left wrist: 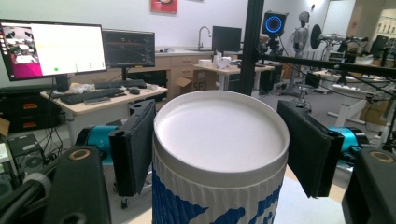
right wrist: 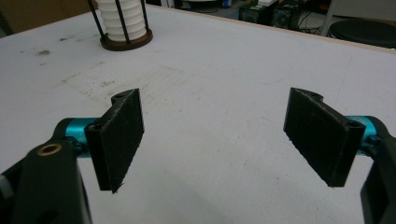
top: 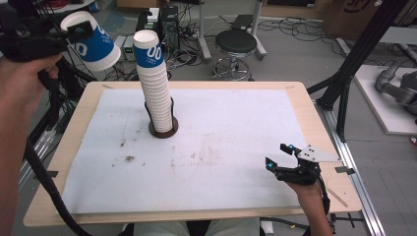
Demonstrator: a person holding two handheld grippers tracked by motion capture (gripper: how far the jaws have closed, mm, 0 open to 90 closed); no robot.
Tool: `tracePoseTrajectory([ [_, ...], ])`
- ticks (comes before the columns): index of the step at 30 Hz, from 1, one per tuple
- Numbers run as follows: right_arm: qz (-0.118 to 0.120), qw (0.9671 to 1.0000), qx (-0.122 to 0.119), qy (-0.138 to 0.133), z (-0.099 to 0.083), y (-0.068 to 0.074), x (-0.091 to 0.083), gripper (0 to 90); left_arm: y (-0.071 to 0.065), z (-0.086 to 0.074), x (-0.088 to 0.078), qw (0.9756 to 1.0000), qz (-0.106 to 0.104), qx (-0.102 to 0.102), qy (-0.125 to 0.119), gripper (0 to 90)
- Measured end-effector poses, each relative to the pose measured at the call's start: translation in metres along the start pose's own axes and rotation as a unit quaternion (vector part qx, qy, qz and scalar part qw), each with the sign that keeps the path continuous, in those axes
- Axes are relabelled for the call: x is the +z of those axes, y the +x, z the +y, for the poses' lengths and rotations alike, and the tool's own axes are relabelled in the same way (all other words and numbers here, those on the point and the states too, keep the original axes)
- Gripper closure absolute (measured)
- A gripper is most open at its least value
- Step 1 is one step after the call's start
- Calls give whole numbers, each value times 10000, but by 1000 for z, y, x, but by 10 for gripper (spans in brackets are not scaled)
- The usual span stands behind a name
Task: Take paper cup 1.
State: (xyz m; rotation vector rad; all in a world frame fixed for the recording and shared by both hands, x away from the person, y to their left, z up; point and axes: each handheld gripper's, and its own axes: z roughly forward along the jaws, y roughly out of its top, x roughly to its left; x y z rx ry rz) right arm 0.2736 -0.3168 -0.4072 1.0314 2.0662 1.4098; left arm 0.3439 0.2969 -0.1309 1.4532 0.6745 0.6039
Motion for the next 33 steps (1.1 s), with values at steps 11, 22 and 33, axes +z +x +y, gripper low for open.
tracePoseTrajectory([
  [11, 67, 10000, -13, -2, 2, 3, 5, 205, -24, -60, -14, 9987, -448, 60, 227, 311],
  [22, 121, 9999, -78, 36, 2, 5, 7, 205, -47, -115, -3, 9957, -843, 138, 354, 311],
  [33, 98, 9999, -111, 71, 5, 7, 12, 204, -76, -171, 23, 9911, -1149, 299, 604, 310],
])
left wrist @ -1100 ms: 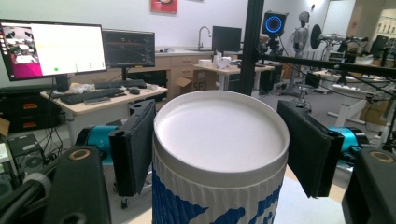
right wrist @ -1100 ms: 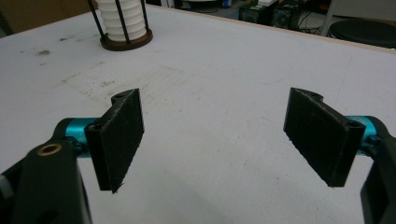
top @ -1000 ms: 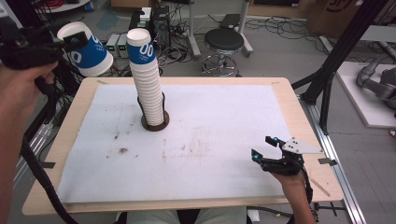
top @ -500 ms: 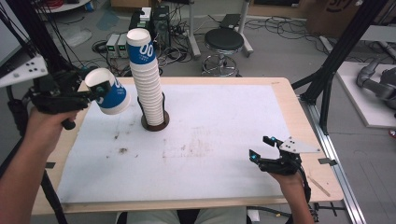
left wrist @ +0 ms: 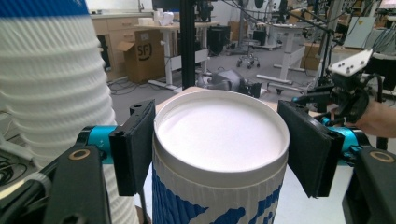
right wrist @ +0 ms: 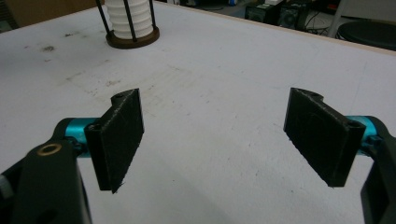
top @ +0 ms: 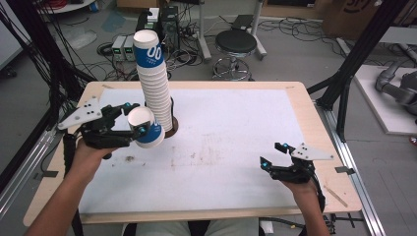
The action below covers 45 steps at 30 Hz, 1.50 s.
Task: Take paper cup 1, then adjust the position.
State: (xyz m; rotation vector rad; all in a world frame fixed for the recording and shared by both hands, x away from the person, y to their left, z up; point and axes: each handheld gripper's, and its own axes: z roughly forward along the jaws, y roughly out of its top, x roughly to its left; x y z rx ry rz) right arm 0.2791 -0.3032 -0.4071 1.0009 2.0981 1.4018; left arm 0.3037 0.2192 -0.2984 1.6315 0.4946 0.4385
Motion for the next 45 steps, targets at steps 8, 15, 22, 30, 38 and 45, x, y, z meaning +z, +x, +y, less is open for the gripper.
tracePoseTrajectory([
  [8, 74, 10000, -6, 30, 3, 2, 7, 205, -10, -18, 25, 9997, -190, -38, 144, 310],
  [15, 228, 9997, -92, 51, 5, 6, 9, 204, -18, -24, 43, 9993, -322, -76, 171, 310],
  [22, 403, 9991, -101, -3, 8, 8, 11, 204, -21, -29, 57, 9986, -461, -135, 214, 310],
  [30, 794, 9967, -194, -3, 12, 18, 16, 204, -25, -36, 69, 9976, -611, -188, 258, 310],
  [38, 1175, 9926, -318, 30, 19, 31, 29, 204, -32, -41, 84, 9960, -823, -227, 253, 310],
  [45, 1664, 9838, -658, 80, 34, 49, 51, 203, -40, -40, 97, 9943, -1003, -252, 253, 310],
])
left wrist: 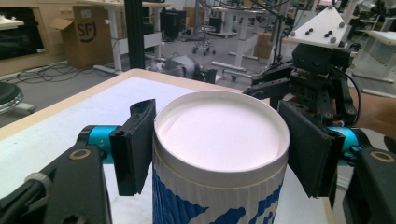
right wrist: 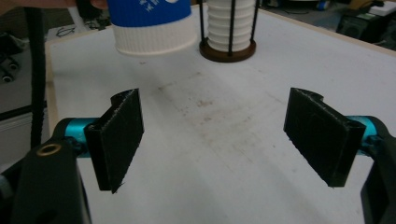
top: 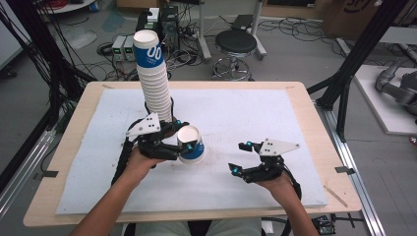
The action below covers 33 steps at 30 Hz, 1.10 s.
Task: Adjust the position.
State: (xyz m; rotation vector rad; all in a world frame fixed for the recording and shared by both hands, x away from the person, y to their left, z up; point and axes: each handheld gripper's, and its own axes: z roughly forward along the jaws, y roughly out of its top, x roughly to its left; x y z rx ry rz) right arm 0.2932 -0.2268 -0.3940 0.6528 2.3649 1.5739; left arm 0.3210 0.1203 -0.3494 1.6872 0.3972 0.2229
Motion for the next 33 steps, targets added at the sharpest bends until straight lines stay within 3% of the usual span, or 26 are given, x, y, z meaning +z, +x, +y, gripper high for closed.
tracePoseTrajectory([
  [12, 660, 9975, -229, -55, 17, 7, 28, 204, -8, -3, 19, 9995, -312, -38, 10, 311],
  [33, 880, 9956, -315, -111, 18, 16, 44, 203, -23, -5, 38, 9969, -773, 55, -101, 314],
])
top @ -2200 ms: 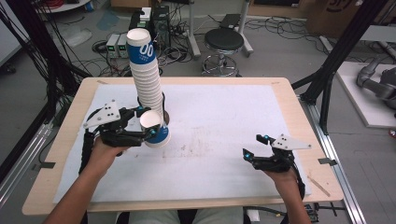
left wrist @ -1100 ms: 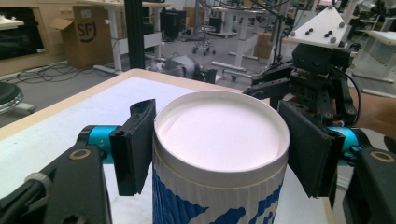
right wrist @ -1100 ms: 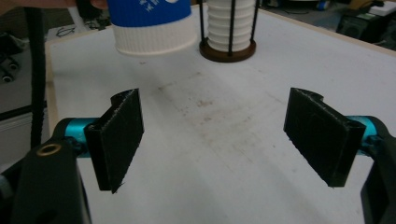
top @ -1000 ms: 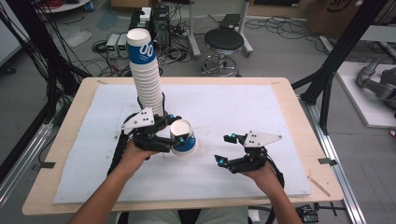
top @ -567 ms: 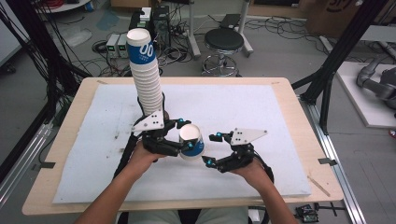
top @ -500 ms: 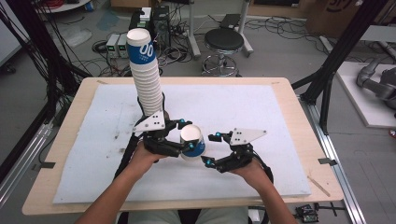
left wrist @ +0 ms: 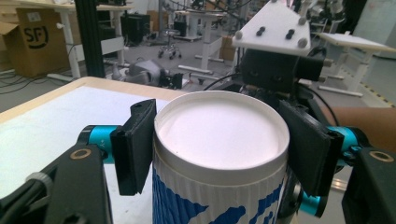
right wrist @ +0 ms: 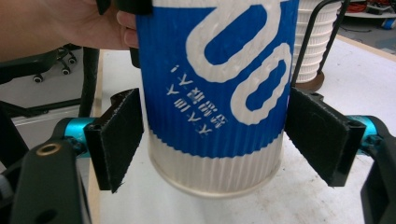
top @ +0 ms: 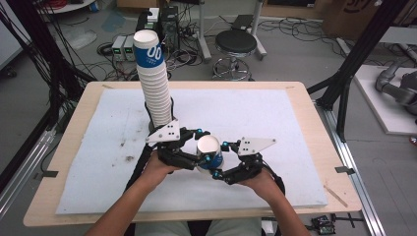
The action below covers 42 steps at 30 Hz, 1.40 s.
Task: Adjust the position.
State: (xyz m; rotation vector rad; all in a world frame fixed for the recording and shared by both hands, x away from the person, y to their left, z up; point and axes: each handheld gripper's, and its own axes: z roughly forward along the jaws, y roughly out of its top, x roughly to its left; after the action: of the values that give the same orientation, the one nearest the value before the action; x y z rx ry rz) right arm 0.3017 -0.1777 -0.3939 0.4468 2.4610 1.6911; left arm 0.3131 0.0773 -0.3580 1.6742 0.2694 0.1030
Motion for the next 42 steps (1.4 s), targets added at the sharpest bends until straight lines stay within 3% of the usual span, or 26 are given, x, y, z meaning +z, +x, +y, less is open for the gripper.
tracePoseTrajectory([
  [4, 43, 10000, -20, -8, 0, 0, 0, 201, -2, 1, 0, 9999, -52, 73, -104, 313],
  [10, 50, 9999, -99, 0, 1, 1, -3, 266, -1, 2, -1, 9999, -67, 58, -102, 315],
  [13, 74, 9999, -86, 54, 2, 0, -3, 287, 0, 1, -1, 10000, -64, -37, -51, 312],
  [16, 114, 9997, -72, 182, 2, -1, -3, 297, -2, 2, 1, 9999, 50, 58, 147, 280],
  [18, 144, 9992, -144, 336, 4, -1, -3, 300, -1, 3, 3, 9995, 35, -152, 281, 140],
  [24, 195, 9974, -283, 635, 7, -1, -4, 300, 3, 3, 0, 9979, -160, -236, 587, 139],
  [25, 155, 9959, -360, 812, 10, -2, -5, 300, 3, 3, -1, 9974, -185, -219, 669, 140],
  [28, 143, 9939, -499, 974, 14, -2, -6, 300, 5, 7, -2, 9953, -221, -143, 927, 140],
  [29, 85, 9915, -624, 1142, 19, -2, -7, 300, 6, 9, -2, 9935, -261, -114, 1100, 140],
  [30, 85, 9915, -624, 1142, 19, -2, -7, 300, 6, 9, -2, 9935, -261, -114, 1100, 141],
  [31, 118, 9893, -732, 1254, 23, -3, -8, 300, 6, 10, -1, 9925, -278, -88, 1187, 141],
  [32, 109, 9846, -882, 1507, 30, -3, -7, 300, 7, 11, -1, 9917, -292, -86, 1252, 141],
  [33, 122, 9821, -925, 1638, 33, -3, -7, 300, 7, 11, -1, 9908, -312, -76, 1315, 142],
  [34, 122, 9821, -925, 1638, 33, -3, -7, 300, 7, 12, 0, 9905, -323, -88, 1330, 142],
  [35, 172, 9777, -1001, 1836, 37, -3, -6, 300, 8, 13, 0, 9895, -357, -69, 1397, 142],
  [37, 216, 9742, -1039, 1992, 40, -3, -4, 300, 8, 13, 0, 9888, -382, -94, 1443, 144],
  [38, 216, 9742, -1039, 1992, 40, -3, -4, 300, 8, 13, 1, 9880, -407, -98, 1488, 144],
  [39, 229, 9696, -1140, 2153, 43, -2, -2, 300, 9, 13, 2, 9872, -432, -114, 1533, 153],
  [40, 231, 9677, -1164, 2224, 44, -2, 0, 300, 9, 12, 3, 9853, -474, -148, 1632, 162],
  [42, 235, 9648, -1210, 2322, 46, -1, 1, 299, 10, 12, 4, 9846, -503, -175, 1667, 198],
])
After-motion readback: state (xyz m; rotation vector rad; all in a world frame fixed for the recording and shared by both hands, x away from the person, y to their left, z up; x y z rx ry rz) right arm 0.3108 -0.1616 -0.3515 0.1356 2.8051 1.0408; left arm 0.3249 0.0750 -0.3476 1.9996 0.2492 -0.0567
